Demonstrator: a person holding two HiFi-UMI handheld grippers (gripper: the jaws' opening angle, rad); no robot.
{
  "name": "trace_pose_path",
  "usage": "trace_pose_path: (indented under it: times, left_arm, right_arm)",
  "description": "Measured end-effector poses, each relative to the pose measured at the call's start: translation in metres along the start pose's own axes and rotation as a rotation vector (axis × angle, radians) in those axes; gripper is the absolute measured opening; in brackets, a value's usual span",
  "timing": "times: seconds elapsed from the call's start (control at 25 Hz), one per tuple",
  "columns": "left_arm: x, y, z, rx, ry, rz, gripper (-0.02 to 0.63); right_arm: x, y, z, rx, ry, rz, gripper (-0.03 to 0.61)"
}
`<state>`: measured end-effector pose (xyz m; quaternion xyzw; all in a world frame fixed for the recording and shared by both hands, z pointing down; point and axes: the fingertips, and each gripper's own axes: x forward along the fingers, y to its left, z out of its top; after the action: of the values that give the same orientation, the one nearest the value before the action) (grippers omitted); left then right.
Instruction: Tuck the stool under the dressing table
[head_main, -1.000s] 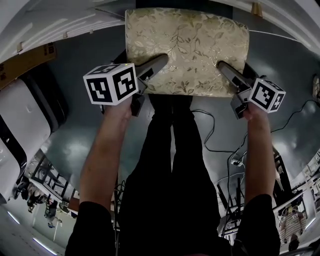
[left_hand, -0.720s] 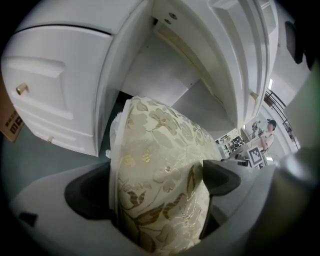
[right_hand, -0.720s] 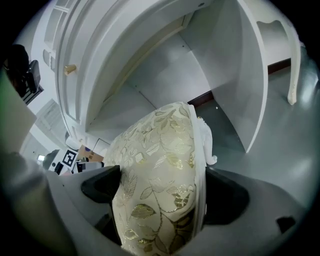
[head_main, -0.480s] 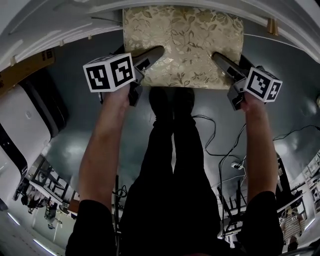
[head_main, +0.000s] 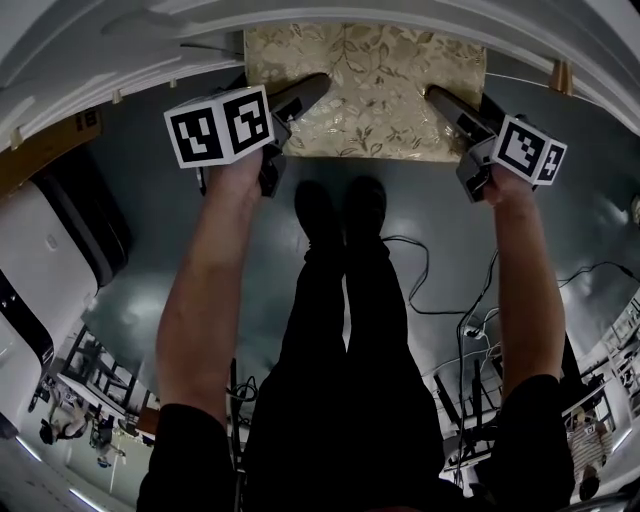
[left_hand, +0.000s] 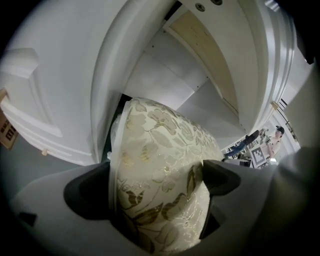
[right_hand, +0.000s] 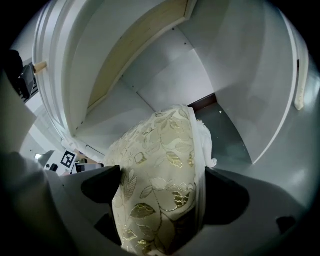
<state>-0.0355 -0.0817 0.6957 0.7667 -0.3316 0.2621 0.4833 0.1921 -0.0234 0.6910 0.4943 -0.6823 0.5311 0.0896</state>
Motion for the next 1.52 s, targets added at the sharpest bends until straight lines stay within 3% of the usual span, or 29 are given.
trace_pose_path:
  times: [0.24,0.4,0.52,0.64,0.72,0.76,0.8,0.88,0.92,0.96,1.0,1.16,1.32,1.52]
  left_arm:
    - [-0.001,-0.001,0.001,-0.013,0.007,0.010,0.563]
    - [-0.007,-0.001,0.002,0.004,-0.056,0.041,0.563]
    - [-0.016,0.000,0.004,0.094,-0.110,0.124,0.563]
    - [-0.033,-0.003,0.006,0.232,-0.152,0.205,0.560]
    - [-0.044,-0.006,0.003,0.247,-0.177,0.212,0.550]
    - [-0.051,-0.006,0.000,0.237,-0.193,0.215,0.525]
    - [-0.059,-0.005,-0.002,0.229,-0.212,0.229,0.454]
    - [-0.080,-0.003,-0.006,0.242,-0.257,0.284,0.249]
    - [-0.089,-0.003,-0.008,0.257,-0.274,0.309,0.184]
    - [-0.096,-0.005,-0.011,0.272,-0.286,0.322,0.137]
    - [-0.101,-0.008,-0.015,0.285,-0.293,0.323,0.100]
    - [-0.105,-0.028,-0.037,0.325,-0.273,0.266,0.014]
    - [-0.101,-0.041,-0.063,0.321,-0.214,0.207,0.006]
    - [-0.094,-0.035,-0.085,0.338,-0.127,0.222,0.006]
  right_arm:
    - [0.004,-0.001,0.002,0.006,-0.020,-0.013,0.515]
    - [0.001,0.000,0.004,-0.007,-0.031,-0.023,0.515]
    - [-0.010,0.001,0.009,-0.065,-0.062,-0.077,0.514]
    - [-0.037,0.006,0.025,-0.121,-0.167,-0.116,0.512]
    - [-0.055,0.014,0.028,-0.102,-0.225,-0.104,0.511]
    - [-0.061,0.018,0.025,-0.100,-0.235,-0.097,0.509]
    - [-0.067,0.023,0.020,-0.114,-0.235,-0.092,0.505]
    - [-0.077,0.031,0.005,-0.176,-0.216,-0.099,0.470]
    - [-0.083,0.035,-0.003,-0.210,-0.208,-0.110,0.395]
    - [-0.088,0.037,-0.011,-0.237,-0.204,-0.125,0.210]
    - [-0.092,0.039,-0.017,-0.254,-0.201,-0.135,0.097]
    - [-0.095,0.046,-0.035,-0.258,-0.189,-0.127,0.092]
    - [-0.095,0.042,-0.048,-0.251,-0.149,-0.155,0.089]
    - [-0.096,0.026,-0.070,-0.284,-0.064,-0.250,0.084]
